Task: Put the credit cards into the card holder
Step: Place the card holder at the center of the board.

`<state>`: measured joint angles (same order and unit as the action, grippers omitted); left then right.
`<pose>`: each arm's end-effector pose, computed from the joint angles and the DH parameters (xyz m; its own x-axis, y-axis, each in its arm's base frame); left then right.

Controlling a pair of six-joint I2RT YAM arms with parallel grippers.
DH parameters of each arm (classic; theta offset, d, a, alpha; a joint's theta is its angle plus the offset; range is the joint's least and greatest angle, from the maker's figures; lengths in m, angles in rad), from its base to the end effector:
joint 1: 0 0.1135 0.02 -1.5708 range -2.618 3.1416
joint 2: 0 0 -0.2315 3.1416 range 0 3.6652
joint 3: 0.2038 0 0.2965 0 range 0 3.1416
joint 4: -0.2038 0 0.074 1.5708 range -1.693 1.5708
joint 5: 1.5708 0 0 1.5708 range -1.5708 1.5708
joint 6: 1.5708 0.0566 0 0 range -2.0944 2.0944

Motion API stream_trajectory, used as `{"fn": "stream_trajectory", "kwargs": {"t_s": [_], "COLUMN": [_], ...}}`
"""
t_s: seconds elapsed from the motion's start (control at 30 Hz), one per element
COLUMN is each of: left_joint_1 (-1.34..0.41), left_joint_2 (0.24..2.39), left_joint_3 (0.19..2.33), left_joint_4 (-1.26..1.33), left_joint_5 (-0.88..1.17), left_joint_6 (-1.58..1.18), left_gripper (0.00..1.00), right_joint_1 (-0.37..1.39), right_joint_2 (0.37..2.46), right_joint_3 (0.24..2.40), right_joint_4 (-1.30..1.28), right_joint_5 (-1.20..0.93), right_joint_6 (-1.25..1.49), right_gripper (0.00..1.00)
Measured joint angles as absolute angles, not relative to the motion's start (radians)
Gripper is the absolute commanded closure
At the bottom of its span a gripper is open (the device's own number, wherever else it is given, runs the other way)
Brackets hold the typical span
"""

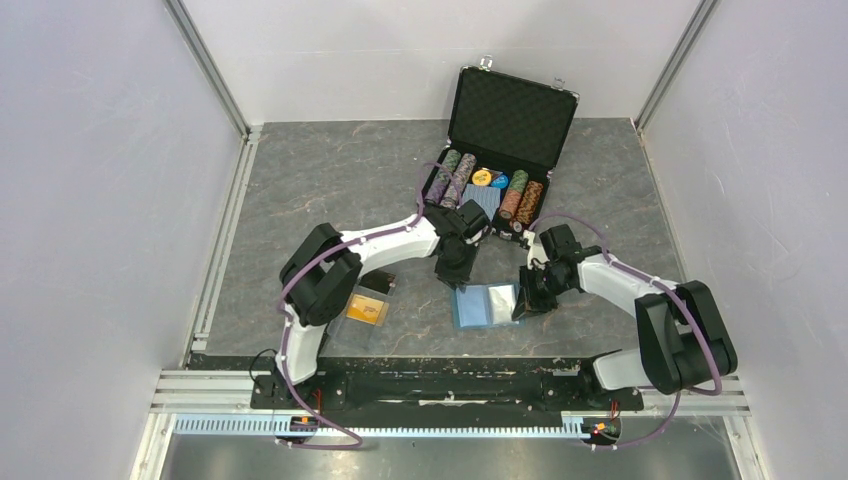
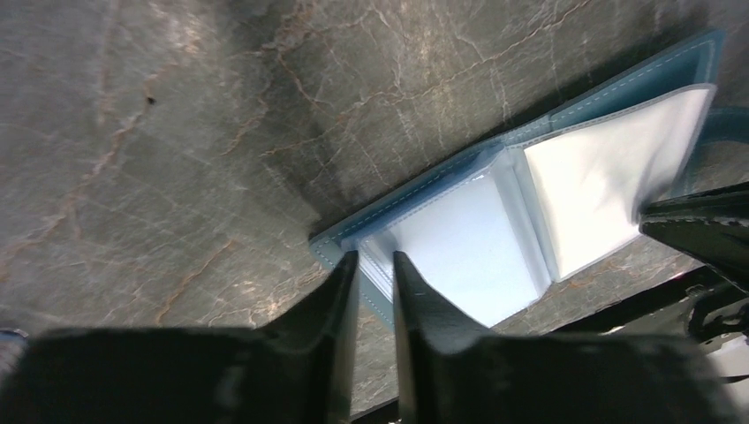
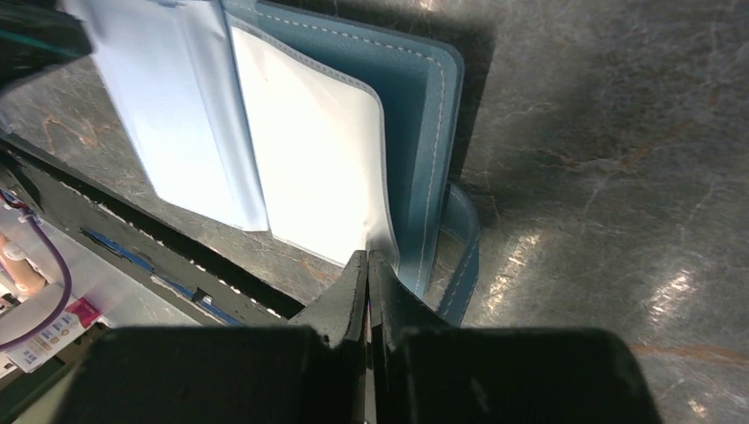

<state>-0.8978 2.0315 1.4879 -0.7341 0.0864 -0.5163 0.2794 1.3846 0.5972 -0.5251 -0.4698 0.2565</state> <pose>0.2705 -0.3472 0.0972 -0.9112 0.3541 -0.2105 0.3964 0.8927 -0.2145 0.2394 0.0953 0.0573 -0.9895 -0.0485 -0.1360 -0.1096 0.8658 0.4882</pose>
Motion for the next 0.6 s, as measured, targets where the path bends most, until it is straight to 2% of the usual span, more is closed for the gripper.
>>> {"fn": "stream_trajectory", "kwargs": {"t_s": [0.13,0.4,0.6], "left_joint_1": [-0.871,-0.732,-0.590], "left_joint_2": [1.950,1.676,1.581], "left_joint_3": [1.475,1.336,1.232], "left_joint_4": [-0.715,-0.656,-0.704], "left_joint_5": [0.102,0.160,0.149], "left_joint_6": [-0.519,-0.577,-0.621], "left_gripper": [0.49,0.37,0.32], "right_joint_1": [0.279,0.279,0.279], "right_joint_2": [1.394,1.395,1.395], "right_joint_3": [0.617,0.725,0.825], "right_joint_4": [-0.569,-0.673,-0.694], "right_joint_5": [-0.474,-0.505,-0.550], "right_joint_6": [0.250,0.243,0.244], "right_gripper": [1.00,1.00,1.00]}}
